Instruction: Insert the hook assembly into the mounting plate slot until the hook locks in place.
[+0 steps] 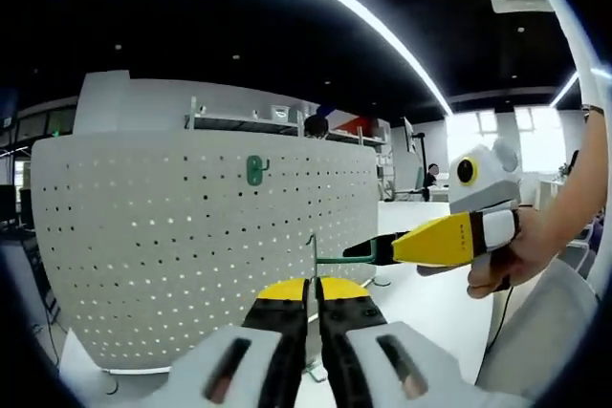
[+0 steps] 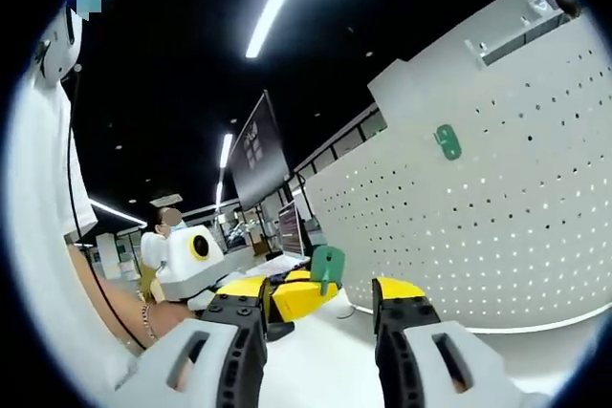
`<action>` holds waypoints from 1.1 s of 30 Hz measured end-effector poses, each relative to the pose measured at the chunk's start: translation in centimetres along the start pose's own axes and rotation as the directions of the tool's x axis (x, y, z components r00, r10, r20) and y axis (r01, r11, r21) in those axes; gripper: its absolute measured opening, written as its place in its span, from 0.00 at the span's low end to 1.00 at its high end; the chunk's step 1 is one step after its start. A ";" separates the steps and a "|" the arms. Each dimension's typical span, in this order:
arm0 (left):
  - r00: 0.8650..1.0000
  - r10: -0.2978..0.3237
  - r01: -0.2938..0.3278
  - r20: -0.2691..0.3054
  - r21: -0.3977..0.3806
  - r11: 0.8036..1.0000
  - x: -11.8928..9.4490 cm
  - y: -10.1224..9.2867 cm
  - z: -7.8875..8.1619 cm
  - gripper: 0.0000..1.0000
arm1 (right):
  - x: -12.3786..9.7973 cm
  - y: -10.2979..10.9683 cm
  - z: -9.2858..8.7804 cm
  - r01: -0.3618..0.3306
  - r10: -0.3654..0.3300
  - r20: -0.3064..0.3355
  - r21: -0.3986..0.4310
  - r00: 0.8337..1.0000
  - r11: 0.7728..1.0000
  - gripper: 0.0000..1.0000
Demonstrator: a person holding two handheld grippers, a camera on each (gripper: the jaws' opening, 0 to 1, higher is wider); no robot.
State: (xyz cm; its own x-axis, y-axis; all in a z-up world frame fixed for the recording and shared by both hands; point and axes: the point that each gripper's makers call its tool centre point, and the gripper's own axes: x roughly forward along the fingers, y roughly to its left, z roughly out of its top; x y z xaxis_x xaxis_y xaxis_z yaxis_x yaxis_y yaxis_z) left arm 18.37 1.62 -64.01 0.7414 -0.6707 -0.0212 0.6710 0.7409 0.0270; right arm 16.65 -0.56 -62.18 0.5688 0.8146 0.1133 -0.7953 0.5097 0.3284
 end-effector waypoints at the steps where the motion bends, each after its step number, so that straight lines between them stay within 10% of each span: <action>1: 1.000 -0.001 0.001 -0.001 -0.004 1.000 0.0 -0.1 0.0 0.03 | 0.0 0.0 0.0 0.004 -0.004 0.003 0.000 1.000 1.000 0.39; 33: 0.999 -0.025 0.027 0.030 -0.077 0.997 1.1 -1.5 0.6 0.02 | 0.6 -1.2 0.3 0.086 -0.086 0.023 -0.008 0.996 0.996 0.06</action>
State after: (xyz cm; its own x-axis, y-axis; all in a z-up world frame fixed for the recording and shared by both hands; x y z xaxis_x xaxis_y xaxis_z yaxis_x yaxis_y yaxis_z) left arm 18.20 -0.24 -63.51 0.7239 -0.6899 0.0079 0.6893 0.7227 -0.0509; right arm 18.00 -0.79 -62.23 0.6398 0.7612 0.1061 -0.7450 0.5803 0.3291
